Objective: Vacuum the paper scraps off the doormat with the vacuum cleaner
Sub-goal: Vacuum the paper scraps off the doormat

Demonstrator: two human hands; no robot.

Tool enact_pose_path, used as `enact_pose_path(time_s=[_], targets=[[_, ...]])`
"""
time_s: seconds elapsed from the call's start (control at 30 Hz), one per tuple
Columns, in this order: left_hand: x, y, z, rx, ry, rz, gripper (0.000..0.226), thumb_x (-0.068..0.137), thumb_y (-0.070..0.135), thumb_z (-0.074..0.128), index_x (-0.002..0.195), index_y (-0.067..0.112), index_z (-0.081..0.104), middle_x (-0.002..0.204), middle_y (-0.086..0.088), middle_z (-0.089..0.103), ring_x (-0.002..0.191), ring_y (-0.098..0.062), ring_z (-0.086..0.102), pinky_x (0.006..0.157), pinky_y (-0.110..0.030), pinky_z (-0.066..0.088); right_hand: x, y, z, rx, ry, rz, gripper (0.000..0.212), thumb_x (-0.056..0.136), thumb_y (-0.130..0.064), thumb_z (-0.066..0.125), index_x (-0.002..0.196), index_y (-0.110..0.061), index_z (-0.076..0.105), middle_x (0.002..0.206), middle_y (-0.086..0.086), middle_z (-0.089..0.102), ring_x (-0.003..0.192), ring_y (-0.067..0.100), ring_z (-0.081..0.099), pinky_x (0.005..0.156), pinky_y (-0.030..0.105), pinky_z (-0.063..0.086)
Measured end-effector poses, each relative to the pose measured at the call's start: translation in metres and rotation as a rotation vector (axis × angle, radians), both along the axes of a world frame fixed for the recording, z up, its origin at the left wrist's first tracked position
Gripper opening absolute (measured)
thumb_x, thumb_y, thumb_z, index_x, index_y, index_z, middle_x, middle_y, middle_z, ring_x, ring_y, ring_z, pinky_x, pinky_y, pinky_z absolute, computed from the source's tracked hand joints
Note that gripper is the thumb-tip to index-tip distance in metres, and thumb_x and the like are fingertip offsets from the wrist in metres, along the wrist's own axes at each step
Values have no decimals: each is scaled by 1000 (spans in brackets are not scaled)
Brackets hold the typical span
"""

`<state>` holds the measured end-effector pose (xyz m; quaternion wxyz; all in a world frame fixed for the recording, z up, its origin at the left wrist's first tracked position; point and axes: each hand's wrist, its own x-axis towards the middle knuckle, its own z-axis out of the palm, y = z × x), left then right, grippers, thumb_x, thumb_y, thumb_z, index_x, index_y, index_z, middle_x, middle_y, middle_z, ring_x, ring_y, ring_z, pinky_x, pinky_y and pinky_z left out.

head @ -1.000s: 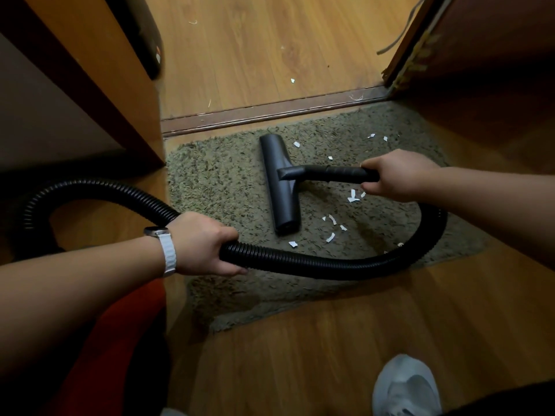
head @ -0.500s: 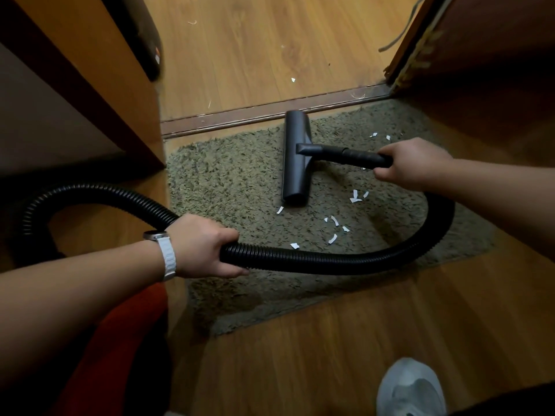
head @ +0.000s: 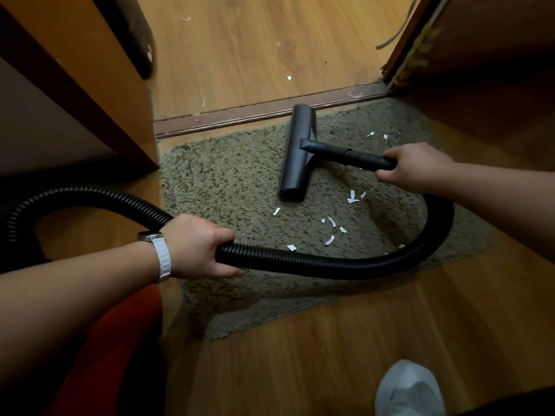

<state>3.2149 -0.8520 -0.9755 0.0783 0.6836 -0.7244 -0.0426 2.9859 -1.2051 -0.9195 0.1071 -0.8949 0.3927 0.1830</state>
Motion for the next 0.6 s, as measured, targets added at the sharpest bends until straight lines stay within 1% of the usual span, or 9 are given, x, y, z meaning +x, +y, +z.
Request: enact_pose_path(time_s=[0.07,0.13,0.2,0.3,0.4,0.43,0.53,0.6], targets=[[0,0,-2,33,-12,11,69,73,89,31,68,24,55,55,7,57,48,-19,59,43,-26,46,1,1,0,7,3,47,17,89,-43,63,100,-30,65,76,-1,62,68,16,58,55,28,43],[-1,-1,-1,41,-27,19,69,71,88,33,69,24,56,55,7,58,49,-19,60,44,-24,44,2,1,-1,-1,-1,66,17,89,-44,63,99,-30,65,76,-2,62,68,15,58,55,28,44],[0,-3,0,16,-33,21,72,73,89,29,67,23,56,52,7,56,45,-19,58,43,-22,41,1,-2,-1,-4,-18,39,17,88,-43,63,98,-30,65,76,-1,62,68,17,59,55,29,45],[0,-4,3,-5,-32,30,74,75,89,25,67,23,58,48,6,54,41,-19,57,40,-23,44,-2,-8,-2,-15,-34,-36,17,89,-42,63,95,-27,65,75,1,62,67,18,58,53,28,40],[-1,-5,6,-19,-34,31,75,78,89,19,63,25,56,45,9,50,38,-16,53,37,-20,41,-2,-15,-4,-30,-33,-80,19,88,-42,63,93,-24,66,74,2,61,67,19,58,52,28,37],[-1,-6,7,-13,-37,33,74,78,89,20,63,25,55,46,9,50,38,-15,53,37,-20,41,0,-16,-5,-29,-31,-85,20,88,-43,63,93,-24,66,74,2,61,67,20,58,52,28,38],[1,-5,9,20,-45,40,66,74,86,35,65,24,55,49,8,53,42,-17,55,40,-23,43,12,-12,-9,-31,-25,-66,21,88,-44,61,94,-24,65,77,3,61,70,22,59,55,29,42],[0,-4,12,38,-56,36,63,72,85,39,65,24,54,51,8,53,43,-16,55,41,-22,43,24,-6,-11,-35,-32,-23,22,87,-45,61,94,-24,65,78,3,61,72,23,59,55,30,43]])
